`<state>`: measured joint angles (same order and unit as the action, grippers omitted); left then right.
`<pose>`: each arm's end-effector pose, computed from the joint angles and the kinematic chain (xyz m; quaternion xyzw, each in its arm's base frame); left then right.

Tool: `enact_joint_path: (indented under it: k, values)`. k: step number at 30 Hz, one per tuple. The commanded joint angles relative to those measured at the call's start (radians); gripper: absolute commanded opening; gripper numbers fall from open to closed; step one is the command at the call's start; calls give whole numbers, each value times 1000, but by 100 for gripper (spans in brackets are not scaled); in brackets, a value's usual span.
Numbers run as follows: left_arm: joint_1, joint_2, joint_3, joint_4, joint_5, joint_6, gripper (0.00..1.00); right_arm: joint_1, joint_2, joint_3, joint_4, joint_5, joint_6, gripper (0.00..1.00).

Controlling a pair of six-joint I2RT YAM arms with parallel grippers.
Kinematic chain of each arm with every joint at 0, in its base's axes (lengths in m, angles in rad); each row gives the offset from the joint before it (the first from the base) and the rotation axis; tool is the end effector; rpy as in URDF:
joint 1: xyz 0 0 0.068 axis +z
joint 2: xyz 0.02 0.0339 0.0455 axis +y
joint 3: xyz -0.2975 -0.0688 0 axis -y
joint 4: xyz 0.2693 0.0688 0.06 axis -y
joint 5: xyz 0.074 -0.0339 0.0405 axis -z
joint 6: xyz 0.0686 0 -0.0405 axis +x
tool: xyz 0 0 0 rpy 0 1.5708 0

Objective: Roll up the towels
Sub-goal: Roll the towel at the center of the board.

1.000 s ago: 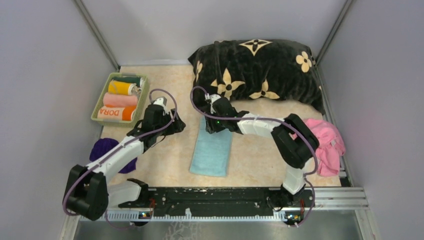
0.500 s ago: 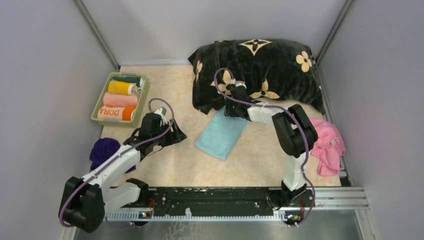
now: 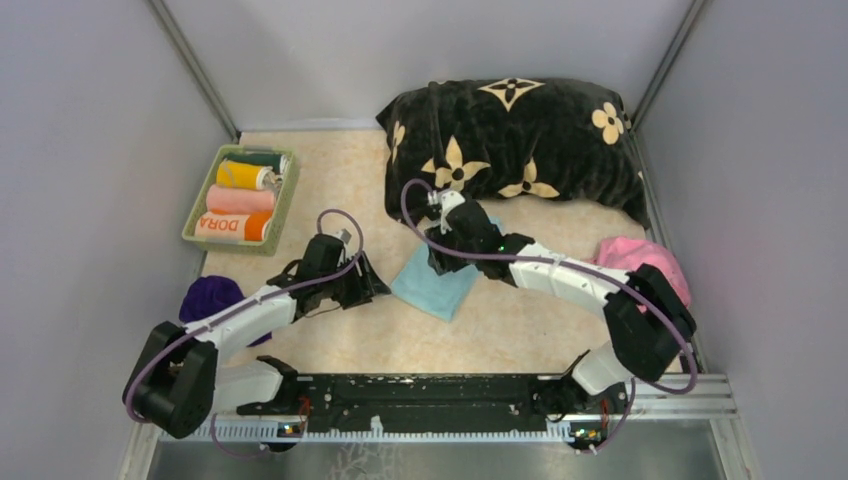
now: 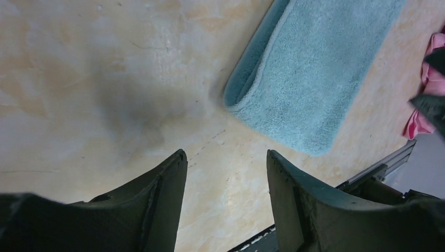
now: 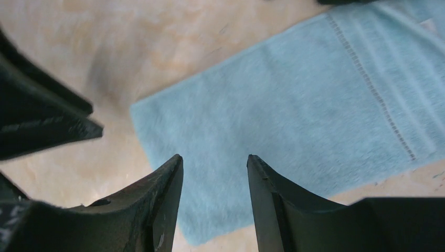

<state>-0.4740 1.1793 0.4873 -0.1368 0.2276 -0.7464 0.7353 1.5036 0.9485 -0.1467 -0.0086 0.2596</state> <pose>0.2130 -0.1266 0.1590 -0.0849 0.9230 -0.2931 0.2346 0.2736 0.2482 0.2273 -0.2155 0.8811 0.2043 0.3681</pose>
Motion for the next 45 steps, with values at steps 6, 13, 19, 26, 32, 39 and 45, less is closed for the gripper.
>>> enact_joint_path:
  k: [6,13,19,26,32,39,45]
  values:
    - [-98,45,-49,156,-101,-250,61,169,-152,-141,-71,15,-134,49]
    - [-140,149,-29,216,-129,-307,59,233,-88,-137,-73,19,-165,46]
    - [-166,210,-29,242,-148,-335,55,272,-19,-119,-108,54,-171,42]
    - [-173,255,-52,251,-172,-358,45,306,47,-121,-174,90,-146,42]
    - [-175,282,-70,260,-199,-369,38,350,127,-93,-238,157,-149,42]
    - [-175,273,-89,220,-243,-373,28,391,200,-76,-291,245,-147,41]
    - [-171,222,-65,102,-326,-332,15,406,242,-47,-307,247,-161,21]
